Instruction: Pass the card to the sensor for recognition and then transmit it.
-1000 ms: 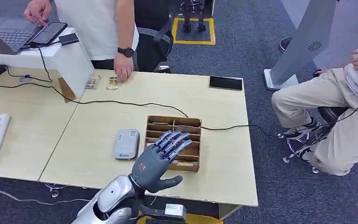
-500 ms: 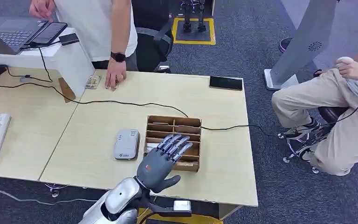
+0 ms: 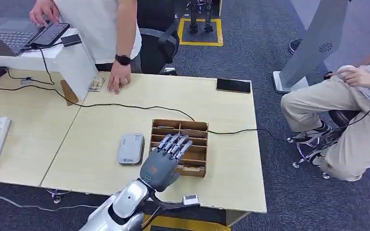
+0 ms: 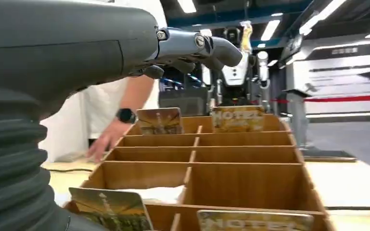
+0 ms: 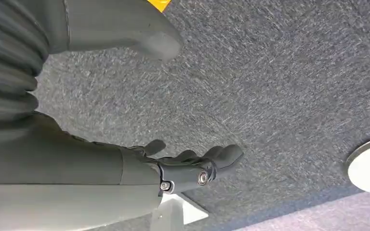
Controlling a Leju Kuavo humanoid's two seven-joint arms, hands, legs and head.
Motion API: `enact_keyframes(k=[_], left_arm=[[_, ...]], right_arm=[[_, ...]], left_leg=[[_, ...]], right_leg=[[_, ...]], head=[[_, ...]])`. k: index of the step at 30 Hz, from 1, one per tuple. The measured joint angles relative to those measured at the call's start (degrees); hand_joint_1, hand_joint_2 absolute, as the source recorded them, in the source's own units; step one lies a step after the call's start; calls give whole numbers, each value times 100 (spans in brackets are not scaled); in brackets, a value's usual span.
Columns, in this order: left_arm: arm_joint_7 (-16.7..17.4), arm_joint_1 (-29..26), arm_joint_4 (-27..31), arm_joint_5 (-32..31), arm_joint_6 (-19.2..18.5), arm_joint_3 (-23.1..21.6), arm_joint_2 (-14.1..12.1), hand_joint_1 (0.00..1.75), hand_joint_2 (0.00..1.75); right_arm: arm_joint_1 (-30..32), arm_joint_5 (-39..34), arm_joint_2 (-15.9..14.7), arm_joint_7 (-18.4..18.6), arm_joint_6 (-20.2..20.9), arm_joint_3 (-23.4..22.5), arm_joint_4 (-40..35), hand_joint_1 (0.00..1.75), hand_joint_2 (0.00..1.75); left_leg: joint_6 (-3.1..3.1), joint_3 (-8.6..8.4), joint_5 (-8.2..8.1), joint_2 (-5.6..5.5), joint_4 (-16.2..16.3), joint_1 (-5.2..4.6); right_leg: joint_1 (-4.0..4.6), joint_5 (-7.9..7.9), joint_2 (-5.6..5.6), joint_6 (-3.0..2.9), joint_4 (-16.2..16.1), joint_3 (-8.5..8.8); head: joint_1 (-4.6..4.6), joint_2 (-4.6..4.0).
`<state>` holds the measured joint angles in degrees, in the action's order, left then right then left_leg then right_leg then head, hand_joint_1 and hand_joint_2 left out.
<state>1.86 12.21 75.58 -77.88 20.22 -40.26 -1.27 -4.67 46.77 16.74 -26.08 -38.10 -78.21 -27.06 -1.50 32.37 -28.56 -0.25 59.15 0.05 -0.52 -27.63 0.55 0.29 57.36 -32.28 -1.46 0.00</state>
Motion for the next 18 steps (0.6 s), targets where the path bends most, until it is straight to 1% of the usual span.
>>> enact_keyframes(k=[3, 5, 8, 10, 12, 18], left_arm=[[280, 28, -125, -291, 120, 84, 39, 0, 175], [728, 27, -201, -765, 383, 167, 68, 0, 175], [1278, 61, -264, -782, 631, 221, 66, 0, 175], [1491, 85, -295, -784, 664, 221, 40, 0, 175], [1589, 102, -328, -784, 664, 221, 18, 0, 175], [1630, 104, -391, -784, 679, 221, -24, 0, 175]], right_arm=[[11, -2, 4, 28, 0, 26, -20, 0, 175], [14, -2, 15, 63, 0, 68, -39, 0, 175], [13, 0, 17, 96, 0, 96, -57, 0, 175], [13, 0, 17, 96, 0, 101, -68, 0, 175], [12, 0, 17, 96, 0, 101, -72, 0, 175], [12, 0, 17, 96, 0, 101, -72, 0, 175]], left_leg=[[0, 1, 0, 0, 0, 0], [0, 1, 0, 0, 0, 0], [0, 1, 0, -1, 0, 0], [0, 1, 0, -1, 0, 0], [0, 1, 0, 0, 0, 0], [0, 1, 0, 0, 0, 0]], right_leg=[[0, 0, 0, 0, 0, 0], [0, 0, 1, 0, 0, 0], [0, 0, 0, 0, 0, 0], [0, 0, 0, 0, 0, 0], [0, 0, 0, 0, 0, 0], [0, 0, 0, 0, 0, 0]], head=[[0, 0], [0, 0], [0, -2], [0, 0], [0, 0], [0, 0]])
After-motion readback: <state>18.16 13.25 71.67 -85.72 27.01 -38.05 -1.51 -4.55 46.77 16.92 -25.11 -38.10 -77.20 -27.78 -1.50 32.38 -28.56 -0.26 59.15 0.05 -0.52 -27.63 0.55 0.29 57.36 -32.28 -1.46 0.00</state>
